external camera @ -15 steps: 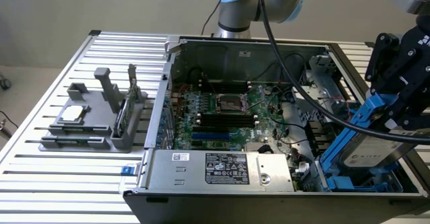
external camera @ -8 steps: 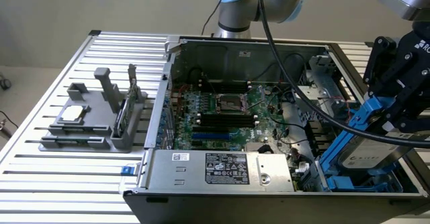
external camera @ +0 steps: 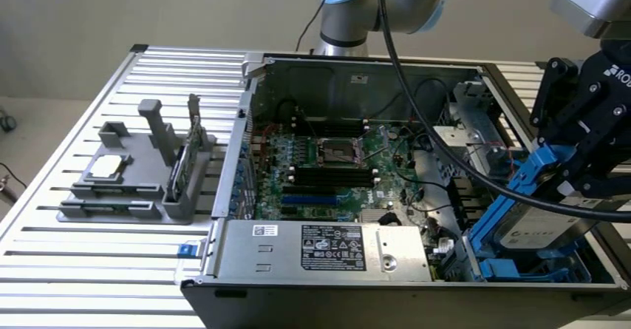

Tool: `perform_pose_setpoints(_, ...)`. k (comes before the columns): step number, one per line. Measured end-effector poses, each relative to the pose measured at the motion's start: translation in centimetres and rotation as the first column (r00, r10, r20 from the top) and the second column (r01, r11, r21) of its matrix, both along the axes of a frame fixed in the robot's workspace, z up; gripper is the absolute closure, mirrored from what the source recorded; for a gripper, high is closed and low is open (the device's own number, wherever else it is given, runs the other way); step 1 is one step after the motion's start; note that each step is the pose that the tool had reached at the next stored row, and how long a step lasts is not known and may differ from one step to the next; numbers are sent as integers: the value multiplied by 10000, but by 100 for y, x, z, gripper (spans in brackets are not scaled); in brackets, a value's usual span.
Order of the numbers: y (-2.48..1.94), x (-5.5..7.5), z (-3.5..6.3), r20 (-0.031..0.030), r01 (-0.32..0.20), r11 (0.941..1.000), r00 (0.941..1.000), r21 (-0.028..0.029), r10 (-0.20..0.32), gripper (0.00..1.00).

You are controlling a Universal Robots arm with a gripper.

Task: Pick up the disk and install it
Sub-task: 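Insert the disk into the insertion slot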

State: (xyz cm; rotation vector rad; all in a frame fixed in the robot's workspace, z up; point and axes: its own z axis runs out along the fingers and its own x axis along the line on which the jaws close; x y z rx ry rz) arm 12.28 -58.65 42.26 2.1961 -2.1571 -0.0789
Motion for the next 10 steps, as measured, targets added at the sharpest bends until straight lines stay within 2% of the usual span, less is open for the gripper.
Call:
perform_pose_setpoints(4, 0, -1, -19, 22, 1, 10000, 10000, 39, -1, 67)
perform_pose_setpoints(10, 0, 0, -32, 63, 0, 10000, 10000, 55, 0, 67)
